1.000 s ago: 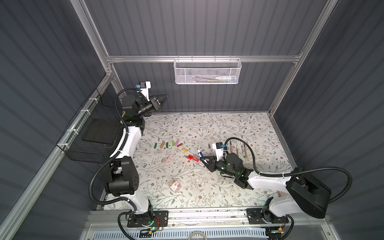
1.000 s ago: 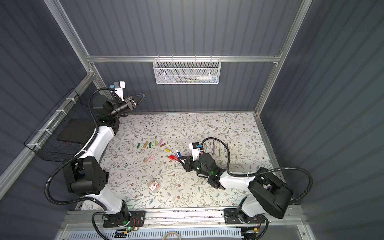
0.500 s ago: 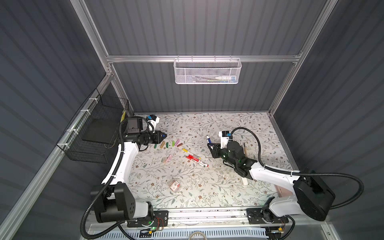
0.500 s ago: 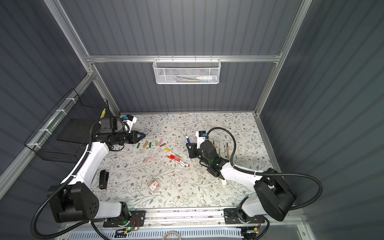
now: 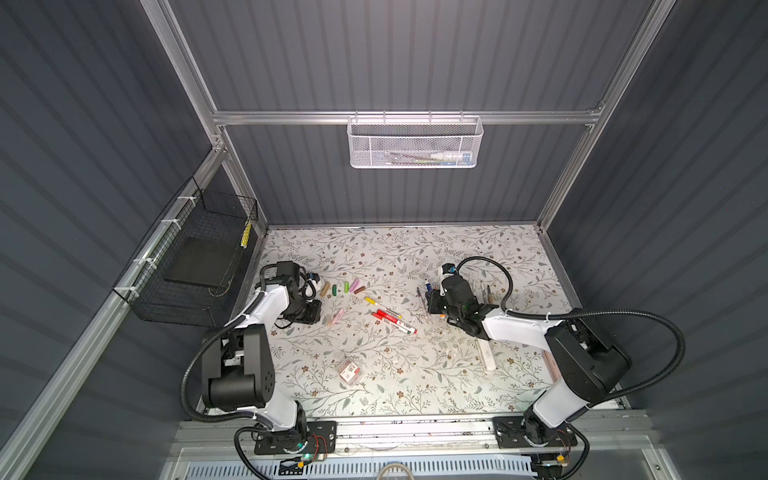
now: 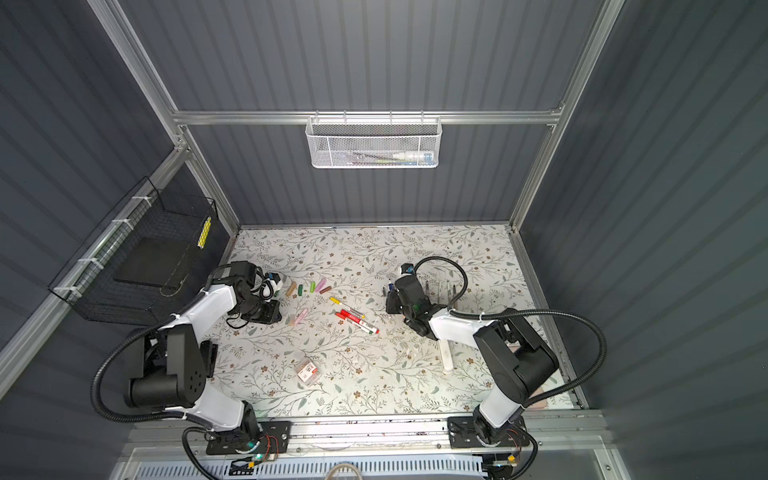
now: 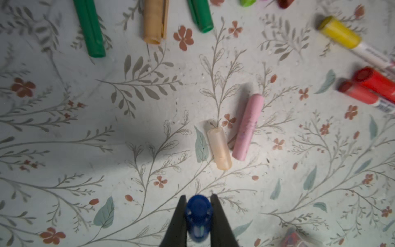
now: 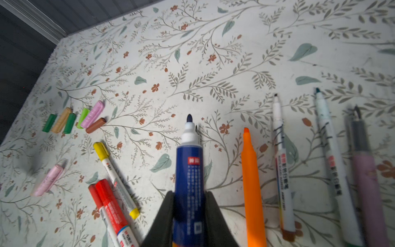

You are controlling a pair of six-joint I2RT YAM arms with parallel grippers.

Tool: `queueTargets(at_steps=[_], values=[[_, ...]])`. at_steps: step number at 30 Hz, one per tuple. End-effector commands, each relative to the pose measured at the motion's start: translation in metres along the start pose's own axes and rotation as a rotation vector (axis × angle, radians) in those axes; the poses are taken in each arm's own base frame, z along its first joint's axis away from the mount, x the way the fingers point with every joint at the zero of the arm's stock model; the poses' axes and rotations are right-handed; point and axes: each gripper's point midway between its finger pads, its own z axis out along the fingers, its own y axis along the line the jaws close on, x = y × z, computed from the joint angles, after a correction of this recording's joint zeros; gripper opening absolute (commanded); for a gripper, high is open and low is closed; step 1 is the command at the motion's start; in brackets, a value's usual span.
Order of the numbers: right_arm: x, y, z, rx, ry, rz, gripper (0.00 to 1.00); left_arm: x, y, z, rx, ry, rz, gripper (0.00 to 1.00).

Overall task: Open the pen caps
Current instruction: 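Release the blue cap at the caps row while the right lowers the marker, then set the blue marker down among the pens and open the right gripper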

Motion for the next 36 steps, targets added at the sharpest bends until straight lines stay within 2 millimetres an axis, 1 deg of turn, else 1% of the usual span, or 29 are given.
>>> queueTargets(at_steps=[1, 4, 9, 15, 20, 22, 24, 25, 31, 34, 36], values=[[-0.006, -0.005, 0.009, 0.04, -0.014, -0.008, 0.0, -0.012, 0.015, 0.001, -0.067, 0.008, 0.009, 0.0], [-0.004, -0.011, 0.016, 0.071, -0.001, -0.023, 0.0, -0.011, 0.024, 0.01, -0.098, 0.054, -0.019, 0.0], [-0.004, -0.017, 0.026, 0.107, 0.006, -0.047, 0.01, -0.001, 0.025, 0.024, -0.092, 0.092, -0.025, 0.0], [0.001, -0.023, 0.035, 0.132, 0.027, -0.055, 0.03, 0.0, 0.025, 0.031, -0.078, 0.118, -0.041, 0.06], [0.007, -0.026, 0.041, 0.14, 0.046, -0.057, 0.04, 0.003, 0.026, 0.033, -0.082, 0.129, -0.046, 0.18], [0.01, -0.029, 0.044, 0.148, 0.049, -0.065, 0.05, 0.002, 0.024, 0.031, -0.077, 0.122, -0.051, 0.28], [0.011, -0.031, 0.045, 0.16, 0.055, -0.068, 0.05, -0.002, 0.023, 0.025, -0.078, 0.105, -0.053, 0.39], [0.012, -0.032, 0.045, 0.165, 0.058, -0.066, 0.05, -0.003, 0.023, 0.021, -0.08, 0.092, -0.055, 0.41], [0.017, -0.034, 0.051, 0.172, 0.075, -0.076, 0.09, -0.013, 0.016, -0.005, -0.083, -0.009, -0.045, 0.46], [0.017, -0.035, 0.051, 0.177, 0.078, -0.073, 0.14, -0.018, 0.013, -0.025, -0.1, -0.084, -0.035, 0.5], [0.017, -0.035, 0.051, 0.174, 0.068, -0.076, 0.18, -0.021, 0.007, -0.037, -0.085, -0.149, -0.011, 0.53]])
